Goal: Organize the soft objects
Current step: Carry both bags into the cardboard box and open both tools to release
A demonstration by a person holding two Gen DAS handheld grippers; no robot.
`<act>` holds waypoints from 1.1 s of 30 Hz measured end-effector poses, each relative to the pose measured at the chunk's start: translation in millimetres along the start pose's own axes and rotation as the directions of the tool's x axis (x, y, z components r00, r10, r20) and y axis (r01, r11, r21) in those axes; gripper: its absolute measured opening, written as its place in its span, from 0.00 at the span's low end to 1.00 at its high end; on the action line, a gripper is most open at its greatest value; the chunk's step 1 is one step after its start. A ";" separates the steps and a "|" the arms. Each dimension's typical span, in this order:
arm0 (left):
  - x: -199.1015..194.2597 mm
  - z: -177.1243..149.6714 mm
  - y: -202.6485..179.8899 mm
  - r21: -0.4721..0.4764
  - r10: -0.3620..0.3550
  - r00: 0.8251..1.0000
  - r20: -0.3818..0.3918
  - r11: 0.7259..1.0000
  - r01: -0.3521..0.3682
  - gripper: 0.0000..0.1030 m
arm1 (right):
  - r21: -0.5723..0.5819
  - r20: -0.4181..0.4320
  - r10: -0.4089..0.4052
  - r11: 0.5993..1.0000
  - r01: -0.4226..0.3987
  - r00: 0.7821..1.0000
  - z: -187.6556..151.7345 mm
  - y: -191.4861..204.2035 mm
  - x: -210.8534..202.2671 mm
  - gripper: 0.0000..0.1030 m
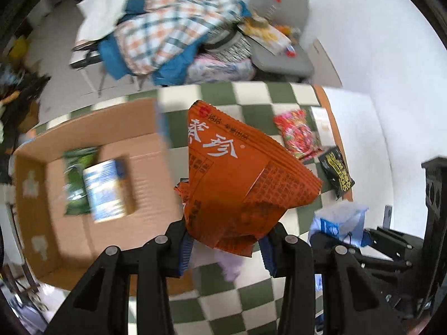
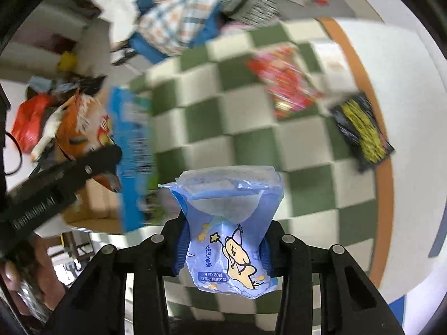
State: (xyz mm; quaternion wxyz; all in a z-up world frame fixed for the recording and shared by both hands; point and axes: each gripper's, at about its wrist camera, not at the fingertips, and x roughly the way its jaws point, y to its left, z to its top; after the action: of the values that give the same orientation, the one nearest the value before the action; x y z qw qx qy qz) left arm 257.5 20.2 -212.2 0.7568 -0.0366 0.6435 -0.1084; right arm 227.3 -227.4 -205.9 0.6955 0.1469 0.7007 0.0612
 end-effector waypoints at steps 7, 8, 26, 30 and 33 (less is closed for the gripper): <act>-46.1 -23.8 98.9 -0.125 0.100 0.994 0.046 0.988 -0.094 0.36 | -0.135 -0.001 0.062 0.989 -0.062 0.998 9.6 157.4 25.4 0.42; -47.1 -26.0 113.4 -0.147 0.110 0.993 0.046 0.984 -0.102 0.36 | -0.150 -0.008 0.062 0.987 -0.063 0.998 13.0 174.8 33.2 0.42; 42.6 12.2 269.9 -0.275 0.137 0.976 -0.169 0.944 -0.180 0.37 | -0.210 -0.068 -0.116 0.973 0.099 0.991 83.6 292.1 153.3 0.42; 57.2 18.2 277.9 -0.274 0.129 0.970 -0.205 0.944 -0.184 0.37 | -0.198 -0.080 -0.137 0.973 0.119 0.987 97.4 291.9 175.3 0.43; 66.5 20.9 281.8 -0.271 0.120 0.965 -0.232 0.945 -0.183 0.39 | -0.202 -0.080 -0.160 0.969 0.142 0.984 103.1 292.5 186.2 0.45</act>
State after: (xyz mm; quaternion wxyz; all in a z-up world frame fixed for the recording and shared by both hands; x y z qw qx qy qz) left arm 320.8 278.9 -327.9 0.6765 -0.0854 0.7303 0.0425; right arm 366.9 92.2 -301.8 0.6749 0.0210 0.7329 0.0835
